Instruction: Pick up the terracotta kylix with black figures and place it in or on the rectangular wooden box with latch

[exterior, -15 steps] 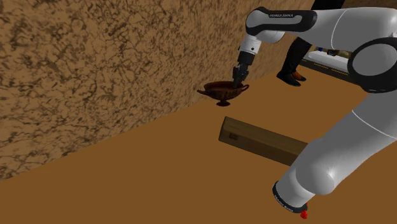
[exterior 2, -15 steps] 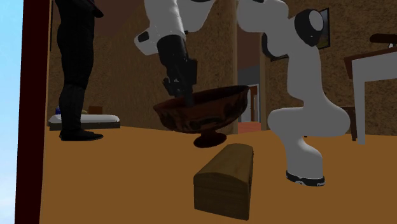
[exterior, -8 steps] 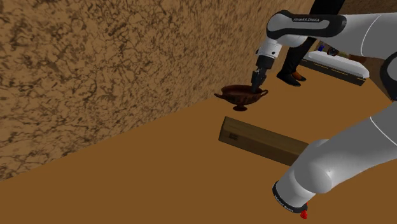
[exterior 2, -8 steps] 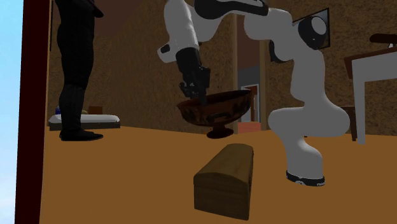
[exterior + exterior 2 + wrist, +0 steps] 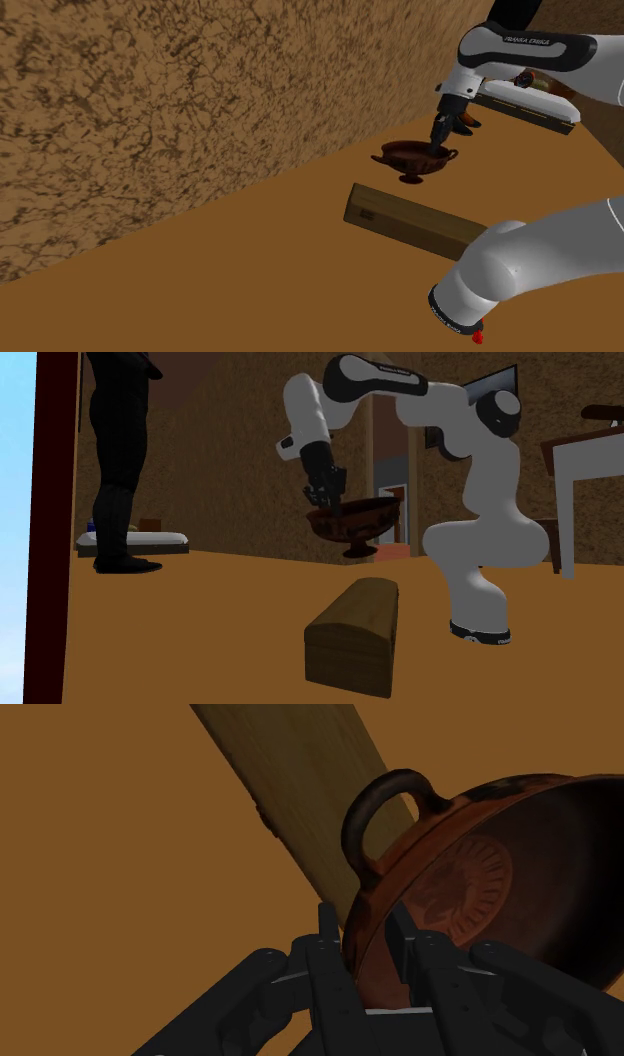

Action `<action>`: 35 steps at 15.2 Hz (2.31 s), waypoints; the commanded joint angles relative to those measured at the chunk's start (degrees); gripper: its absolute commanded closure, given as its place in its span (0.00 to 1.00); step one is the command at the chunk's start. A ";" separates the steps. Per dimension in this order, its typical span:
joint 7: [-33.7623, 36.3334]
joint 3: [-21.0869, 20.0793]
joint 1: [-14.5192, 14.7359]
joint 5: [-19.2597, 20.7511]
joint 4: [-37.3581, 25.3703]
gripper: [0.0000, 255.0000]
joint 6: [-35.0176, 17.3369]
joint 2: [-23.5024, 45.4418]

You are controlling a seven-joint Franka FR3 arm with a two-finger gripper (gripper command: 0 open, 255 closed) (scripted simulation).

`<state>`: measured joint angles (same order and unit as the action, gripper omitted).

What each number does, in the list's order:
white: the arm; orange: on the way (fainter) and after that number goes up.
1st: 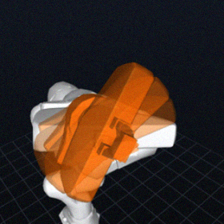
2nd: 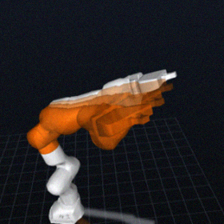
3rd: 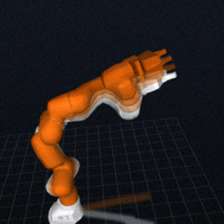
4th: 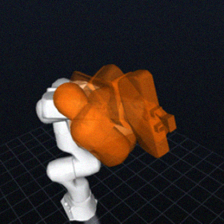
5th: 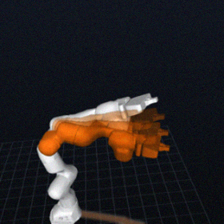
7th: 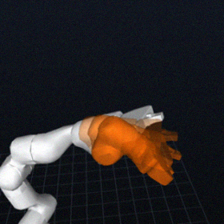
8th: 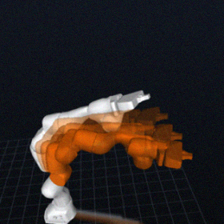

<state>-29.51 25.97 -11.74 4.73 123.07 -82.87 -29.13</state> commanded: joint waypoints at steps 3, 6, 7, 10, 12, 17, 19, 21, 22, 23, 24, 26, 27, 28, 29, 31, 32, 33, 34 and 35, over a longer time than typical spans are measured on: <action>-3.48 2.07 -2.54 3.64 1.35 1.00 3.01 -4.63; -7.12 4.36 -4.72 7.06 1.69 1.00 5.51 -7.86; -7.12 4.48 -4.82 7.19 2.55 1.00 4.79 -8.00; -7.12 4.91 -5.05 7.62 5.07 1.00 2.63 -8.38; -7.12 5.23 -5.19 7.91 6.69 1.00 1.18 -8.57; -7.17 6.13 -5.50 8.65 10.57 1.00 -2.50 -8.82; -7.21 6.53 -5.61 8.96 12.06 1.00 -4.00 -8.82; -7.26 6.96 -5.71 9.26 13.50 1.00 -5.51 -8.76; -7.28 7.18 -5.75 9.41 14.21 1.00 -6.28 -8.71; -7.31 7.40 -5.79 9.57 14.91 1.00 -7.05 -8.65; -7.34 7.63 -5.83 9.72 15.59 1.00 -7.82 -8.57; -7.41 8.12 -5.90 10.03 16.94 1.00 -9.38 -8.36; -7.45 8.35 -5.92 10.17 17.55 1.00 -10.12 -8.24; -7.44 8.36 -5.91 10.17 17.55 1.00 -10.12 -8.25; -7.44 8.37 -5.90 10.18 17.55 1.00 -10.12 -8.25; -7.43 8.38 -5.88 10.19 17.55 1.00 -10.11 -8.26; -7.42 8.39 -5.87 10.19 17.55 1.00 -10.11 -8.26; -7.42 8.40 -5.86 10.20 17.55 1.00 -10.11 -8.26; -7.41 8.40 -5.85 10.20 17.55 1.00 -10.11 -8.27; -7.41 8.41 -5.84 10.21 17.55 1.00 -10.11 -8.27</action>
<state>-36.93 34.41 -17.68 15.09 140.33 -93.05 -37.48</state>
